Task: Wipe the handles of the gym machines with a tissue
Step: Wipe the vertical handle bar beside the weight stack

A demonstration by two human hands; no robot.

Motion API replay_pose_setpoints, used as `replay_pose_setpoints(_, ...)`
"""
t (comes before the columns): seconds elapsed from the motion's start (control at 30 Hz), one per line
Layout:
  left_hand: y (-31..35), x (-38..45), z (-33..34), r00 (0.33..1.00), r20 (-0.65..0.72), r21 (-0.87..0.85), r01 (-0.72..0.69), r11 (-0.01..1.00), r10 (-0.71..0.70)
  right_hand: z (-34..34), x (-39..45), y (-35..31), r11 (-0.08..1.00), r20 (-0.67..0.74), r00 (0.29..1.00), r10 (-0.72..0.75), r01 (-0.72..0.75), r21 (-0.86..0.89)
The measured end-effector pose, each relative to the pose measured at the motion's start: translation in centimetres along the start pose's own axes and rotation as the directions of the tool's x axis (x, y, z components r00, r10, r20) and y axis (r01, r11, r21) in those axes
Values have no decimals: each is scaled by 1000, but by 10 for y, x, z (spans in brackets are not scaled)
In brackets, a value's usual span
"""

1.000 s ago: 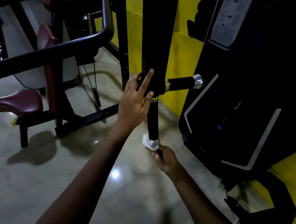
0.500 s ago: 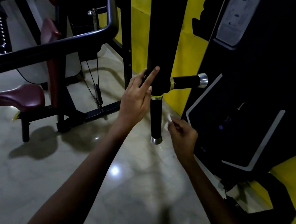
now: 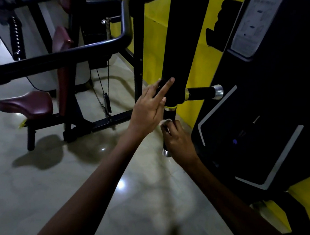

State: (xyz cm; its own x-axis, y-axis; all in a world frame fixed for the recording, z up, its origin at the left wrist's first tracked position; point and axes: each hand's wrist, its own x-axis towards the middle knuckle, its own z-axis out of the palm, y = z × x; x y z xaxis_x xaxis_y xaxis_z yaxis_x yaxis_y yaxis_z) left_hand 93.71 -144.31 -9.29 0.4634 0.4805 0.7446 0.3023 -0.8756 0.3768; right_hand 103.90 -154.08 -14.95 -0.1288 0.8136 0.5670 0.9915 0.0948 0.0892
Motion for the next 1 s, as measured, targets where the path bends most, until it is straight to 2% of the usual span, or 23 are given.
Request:
replay_pose_setpoints(0.13,1,-1,0,1000,-2,-9,1,1000,-1,-2,-11,4,990,74,997,-23,13,138)
replay_pose_setpoints(0.23,2,-1,1,1000,-11,-16,5,1000,-5,-23,-4,6,967,-99,994,41,-14,253)
replay_pose_setpoints(0.33,2,-1,2,1000,-15,-13,14,1000,-14,-41,20,8,980,-256,964,67,-14,201)
replay_pose_setpoints(0.4,3,-1,3,1000,-19,-10,16,1000,-16,-35,28,7,988,-215,972,91,-61,144)
replay_pose_setpoints(0.53,3,-2,4,1000,-18,-10,13,1000,-13,-15,17,-3,1000,-72,997,11,-10,5)
replay_pose_setpoints(0.63,5,-2,4,1000,-11,-12,20,1000,-20,-7,8,-13,992,26,996,88,-85,-88)
replay_pose_setpoints(0.77,7,-2,4,999,-6,-17,32,999,-32,14,-6,-25,973,164,959,230,-229,-23)
replay_pose_setpoints(0.9,6,-2,3,999,11,-22,38,999,-38,20,-20,-29,986,98,995,33,-17,-165)
replay_pose_setpoints(1.0,6,-2,3,999,14,-29,42,999,-41,20,-24,-35,973,122,991,58,-29,-229)
